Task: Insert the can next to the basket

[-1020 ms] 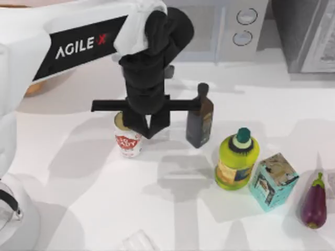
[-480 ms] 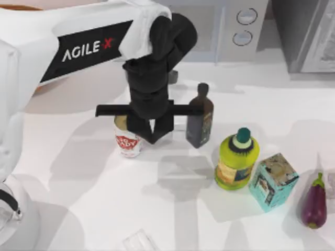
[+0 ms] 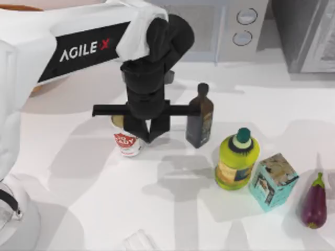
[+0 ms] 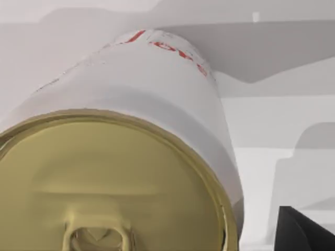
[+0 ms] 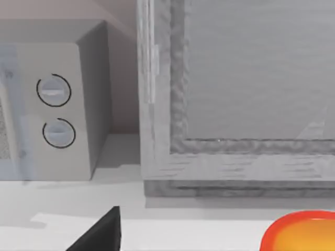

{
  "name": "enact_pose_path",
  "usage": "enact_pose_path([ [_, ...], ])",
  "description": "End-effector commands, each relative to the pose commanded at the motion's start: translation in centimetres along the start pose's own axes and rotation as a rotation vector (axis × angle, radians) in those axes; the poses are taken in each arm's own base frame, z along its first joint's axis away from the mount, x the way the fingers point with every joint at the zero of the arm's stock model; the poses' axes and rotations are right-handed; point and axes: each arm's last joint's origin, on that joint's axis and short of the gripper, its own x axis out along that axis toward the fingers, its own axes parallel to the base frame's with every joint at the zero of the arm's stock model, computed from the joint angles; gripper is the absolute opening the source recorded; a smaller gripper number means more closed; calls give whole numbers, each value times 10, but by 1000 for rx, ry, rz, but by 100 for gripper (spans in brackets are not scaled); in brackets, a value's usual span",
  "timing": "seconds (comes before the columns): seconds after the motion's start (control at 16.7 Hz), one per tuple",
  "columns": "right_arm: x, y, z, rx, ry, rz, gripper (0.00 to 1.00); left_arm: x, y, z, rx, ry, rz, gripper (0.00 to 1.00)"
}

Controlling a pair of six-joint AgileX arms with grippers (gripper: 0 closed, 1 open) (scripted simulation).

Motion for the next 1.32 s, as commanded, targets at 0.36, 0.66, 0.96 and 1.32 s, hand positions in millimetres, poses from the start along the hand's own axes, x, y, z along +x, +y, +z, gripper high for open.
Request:
enact_pose_path([
  [0.36,0,0,0,0,0,0,100,0,0,0,0,0,0,38],
  [0.66,0,0,0,0,0,0,100,0,0,0,0,0,0,75],
  [0.96,0,0,0,0,0,0,100,0,0,0,0,0,0,100],
  [1.32,0,0,0,0,0,0,100,0,0,0,0,0,0,100],
])
